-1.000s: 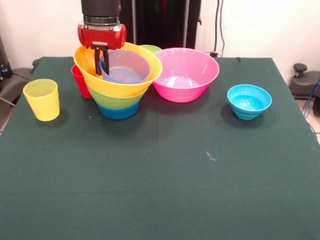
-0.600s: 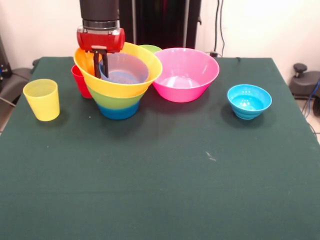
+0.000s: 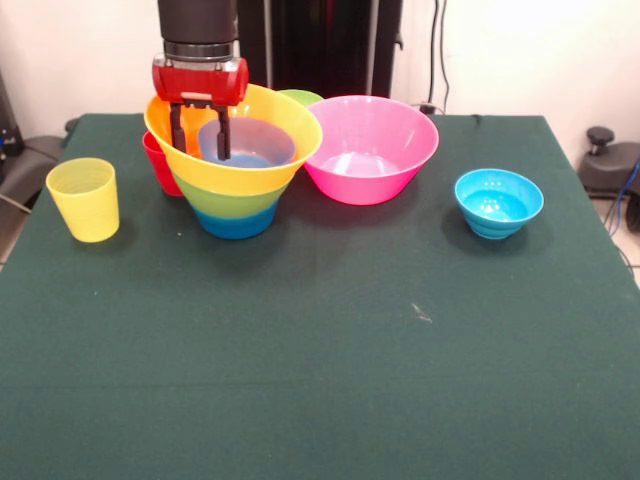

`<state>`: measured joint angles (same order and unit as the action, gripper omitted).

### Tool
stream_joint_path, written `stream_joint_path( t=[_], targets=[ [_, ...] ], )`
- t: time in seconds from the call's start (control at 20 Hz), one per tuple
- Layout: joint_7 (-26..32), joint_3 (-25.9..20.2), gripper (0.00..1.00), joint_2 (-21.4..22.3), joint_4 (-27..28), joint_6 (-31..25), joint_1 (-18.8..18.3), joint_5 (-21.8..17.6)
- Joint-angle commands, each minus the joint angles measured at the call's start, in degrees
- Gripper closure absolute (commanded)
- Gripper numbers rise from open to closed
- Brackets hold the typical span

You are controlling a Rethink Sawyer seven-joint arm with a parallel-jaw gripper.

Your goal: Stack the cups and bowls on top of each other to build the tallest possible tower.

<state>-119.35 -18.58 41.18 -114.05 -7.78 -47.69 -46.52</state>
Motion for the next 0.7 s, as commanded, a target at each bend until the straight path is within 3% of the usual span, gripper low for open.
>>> stream_joint_path(
  t=[0.05, 0.7],
  targets=[
    [1.83, -0.26, 0.0, 0.06, 3.81, 0.52, 1.59, -4.55],
    [1.56, -1.1, 0.0, 3.86, -0.23, -0.37, 0.95, -2.98]
  ],
)
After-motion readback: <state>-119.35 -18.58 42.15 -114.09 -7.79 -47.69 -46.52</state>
